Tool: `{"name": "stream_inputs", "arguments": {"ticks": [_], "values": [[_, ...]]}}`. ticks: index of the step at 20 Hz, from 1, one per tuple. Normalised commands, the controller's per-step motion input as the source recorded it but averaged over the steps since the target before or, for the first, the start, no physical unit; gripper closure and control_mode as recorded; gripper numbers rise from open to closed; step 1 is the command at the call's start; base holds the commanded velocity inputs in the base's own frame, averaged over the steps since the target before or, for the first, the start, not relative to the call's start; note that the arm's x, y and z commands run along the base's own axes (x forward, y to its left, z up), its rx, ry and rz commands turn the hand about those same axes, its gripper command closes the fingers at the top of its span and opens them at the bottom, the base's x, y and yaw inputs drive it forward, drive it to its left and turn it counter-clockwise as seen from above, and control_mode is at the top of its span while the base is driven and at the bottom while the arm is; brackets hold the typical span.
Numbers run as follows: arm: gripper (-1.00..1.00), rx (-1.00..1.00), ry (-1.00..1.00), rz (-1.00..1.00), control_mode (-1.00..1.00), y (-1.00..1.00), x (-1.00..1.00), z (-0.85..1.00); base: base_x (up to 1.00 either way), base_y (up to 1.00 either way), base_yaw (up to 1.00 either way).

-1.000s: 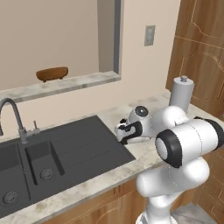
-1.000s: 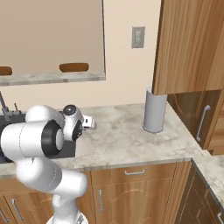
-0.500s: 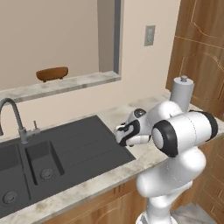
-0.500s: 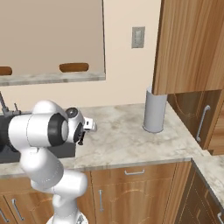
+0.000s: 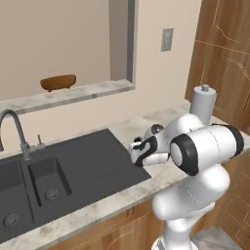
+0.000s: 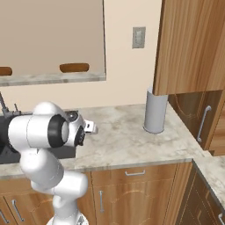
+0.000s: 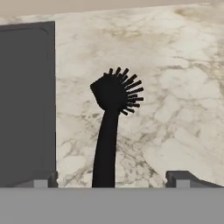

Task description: Locate and retrieve the dish brush and dish brush from the cabinet. Place them next to the sink.

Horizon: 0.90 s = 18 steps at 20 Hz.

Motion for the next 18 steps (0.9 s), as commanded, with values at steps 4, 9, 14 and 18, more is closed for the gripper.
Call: {"name": "stream_inputs", "arguments": {"ticks": [4,9,14,18], "values": [[-1.0,-0.01,-0.05,-0.02,-1.0,0.0,-0.44,0.4,0.0,0.0,0.0],[-1.0,0.0,-0.06,-0.04,-1.0,0.0,-0.54,0.44,0.0,0.0,0.0],[-1.0,-0.13,0.1,-0.04,-1.0,-0.01,-0.04,0.55,0.0,0.0,0.0],[-1.0,-0.03,0.17,-0.04,-1.0,-0.12,-0.28,0.76,0.0,0.0,0.0]]}}
